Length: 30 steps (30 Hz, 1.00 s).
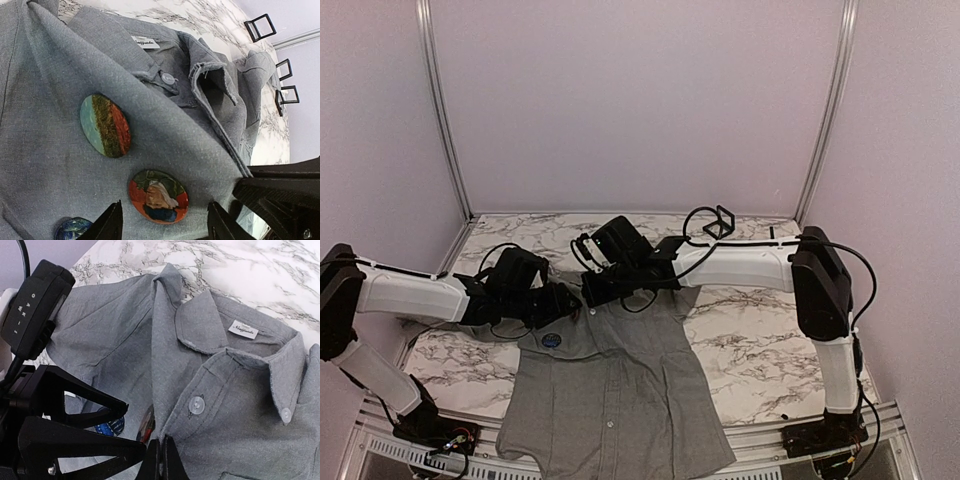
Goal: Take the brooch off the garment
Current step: Pick up the brooch from the crumpled clothing.
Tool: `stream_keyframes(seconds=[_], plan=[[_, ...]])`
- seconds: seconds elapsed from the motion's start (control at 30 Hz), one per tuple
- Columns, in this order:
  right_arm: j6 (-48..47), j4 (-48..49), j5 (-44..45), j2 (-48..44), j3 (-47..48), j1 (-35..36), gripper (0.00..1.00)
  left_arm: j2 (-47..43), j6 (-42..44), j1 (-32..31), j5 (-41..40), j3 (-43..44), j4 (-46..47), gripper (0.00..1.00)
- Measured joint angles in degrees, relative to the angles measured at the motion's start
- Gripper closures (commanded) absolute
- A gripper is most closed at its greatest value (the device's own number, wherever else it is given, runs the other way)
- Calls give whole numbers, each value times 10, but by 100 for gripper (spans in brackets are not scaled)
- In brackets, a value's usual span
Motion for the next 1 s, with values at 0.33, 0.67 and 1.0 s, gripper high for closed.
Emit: stream_keyframes(seconds=[0.33,0.67,1.0], plan=[[7,4,-12,-1,0,0,100,0,12,-8,-29,3,-27,56],[10,4,-17,-2,0,1,100,0,26,-12,-70,22,-70,74],[14,4,-28,-2,0,7,100,-19,40,-34,-89,22,-92,55]])
